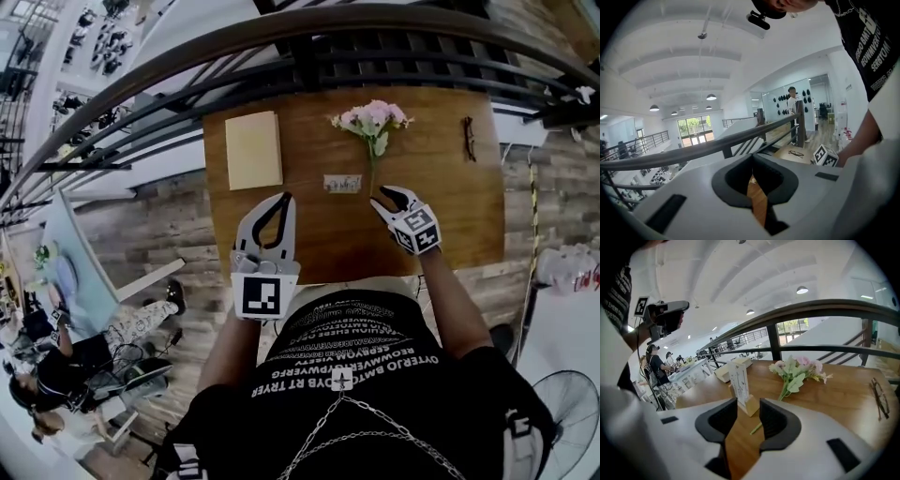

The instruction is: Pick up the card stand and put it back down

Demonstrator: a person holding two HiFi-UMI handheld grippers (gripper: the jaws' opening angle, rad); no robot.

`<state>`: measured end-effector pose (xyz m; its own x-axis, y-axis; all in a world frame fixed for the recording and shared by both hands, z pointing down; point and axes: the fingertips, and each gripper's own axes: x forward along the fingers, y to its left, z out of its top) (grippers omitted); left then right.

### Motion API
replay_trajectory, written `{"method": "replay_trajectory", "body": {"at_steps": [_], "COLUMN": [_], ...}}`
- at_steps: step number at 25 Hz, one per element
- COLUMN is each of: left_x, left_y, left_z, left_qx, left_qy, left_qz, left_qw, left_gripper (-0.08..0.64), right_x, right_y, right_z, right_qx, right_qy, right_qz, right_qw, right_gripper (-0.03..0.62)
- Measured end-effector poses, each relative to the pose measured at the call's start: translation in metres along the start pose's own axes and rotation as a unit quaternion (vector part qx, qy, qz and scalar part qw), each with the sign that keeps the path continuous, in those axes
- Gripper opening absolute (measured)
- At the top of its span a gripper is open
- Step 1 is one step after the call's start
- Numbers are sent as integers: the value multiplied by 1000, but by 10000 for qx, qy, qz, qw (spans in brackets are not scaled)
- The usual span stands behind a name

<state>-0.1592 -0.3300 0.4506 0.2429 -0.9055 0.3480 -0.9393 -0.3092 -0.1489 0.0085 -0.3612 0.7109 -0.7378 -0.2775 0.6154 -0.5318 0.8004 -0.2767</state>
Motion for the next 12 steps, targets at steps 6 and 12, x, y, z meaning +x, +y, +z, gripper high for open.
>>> {"method": "replay_trajectory", "body": {"at_steps": [6,12], "left_x": [3,1], "left_y": [2,5], "left_z": [-11,-23], "left_qx": [-82,-184], "left_qy": [139,337], "left_qz": [83,176], "left_qw": [9998,9991], "left_gripper": [26,27], "right_x": [37,63], "right_y": [-1,3], "right_z": [-14,-20], "right_qx": [-15,-141], "right_qy": [185,299], "right_qz": [293,466], "right_qw": [9994,9984], "right_gripper": [172,198]}}
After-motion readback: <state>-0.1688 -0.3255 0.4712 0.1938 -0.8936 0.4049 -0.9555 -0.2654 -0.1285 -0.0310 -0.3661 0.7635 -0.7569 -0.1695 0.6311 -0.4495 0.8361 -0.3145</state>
